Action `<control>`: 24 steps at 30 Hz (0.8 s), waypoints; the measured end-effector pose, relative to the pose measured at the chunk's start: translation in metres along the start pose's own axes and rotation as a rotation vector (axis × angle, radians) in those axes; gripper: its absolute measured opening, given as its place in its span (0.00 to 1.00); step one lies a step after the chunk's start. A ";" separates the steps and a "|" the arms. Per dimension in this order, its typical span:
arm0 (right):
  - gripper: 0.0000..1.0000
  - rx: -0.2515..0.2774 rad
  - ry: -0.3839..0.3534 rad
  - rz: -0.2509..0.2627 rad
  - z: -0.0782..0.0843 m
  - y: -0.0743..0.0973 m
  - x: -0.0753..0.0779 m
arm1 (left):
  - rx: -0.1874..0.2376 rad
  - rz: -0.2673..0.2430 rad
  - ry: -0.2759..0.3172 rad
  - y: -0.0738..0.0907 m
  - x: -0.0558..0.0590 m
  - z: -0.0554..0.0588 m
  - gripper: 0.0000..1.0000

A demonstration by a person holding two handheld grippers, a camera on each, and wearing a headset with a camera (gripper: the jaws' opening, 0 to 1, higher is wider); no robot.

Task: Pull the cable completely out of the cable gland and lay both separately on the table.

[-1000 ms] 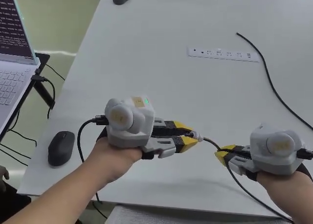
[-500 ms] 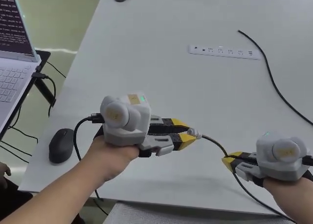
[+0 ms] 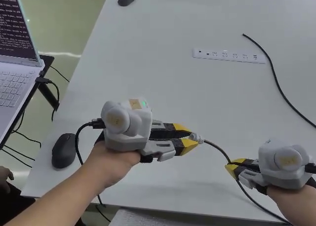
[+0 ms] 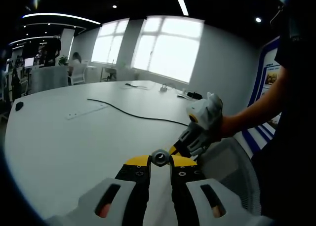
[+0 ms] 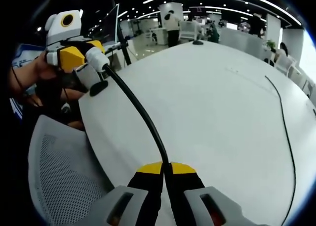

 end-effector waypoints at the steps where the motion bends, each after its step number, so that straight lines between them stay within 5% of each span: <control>1: 0.00 -0.003 0.024 0.005 0.000 0.000 0.000 | 0.000 -0.001 0.001 0.000 0.000 0.000 0.15; 24: 0.00 0.010 0.074 0.022 -0.011 0.009 0.006 | -0.017 -0.013 -0.006 -0.007 0.007 0.006 0.15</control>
Point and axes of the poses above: the centre of the closed fingertips' face, and the gripper's own axes: y roughly backward along the fingers, x roughly to its right, z roughly out of its underside, the point moved 5 cm from there along y, roughly backward along the fingers, and after that the axes turned 1 degree about -y, right-handed, at the moved point
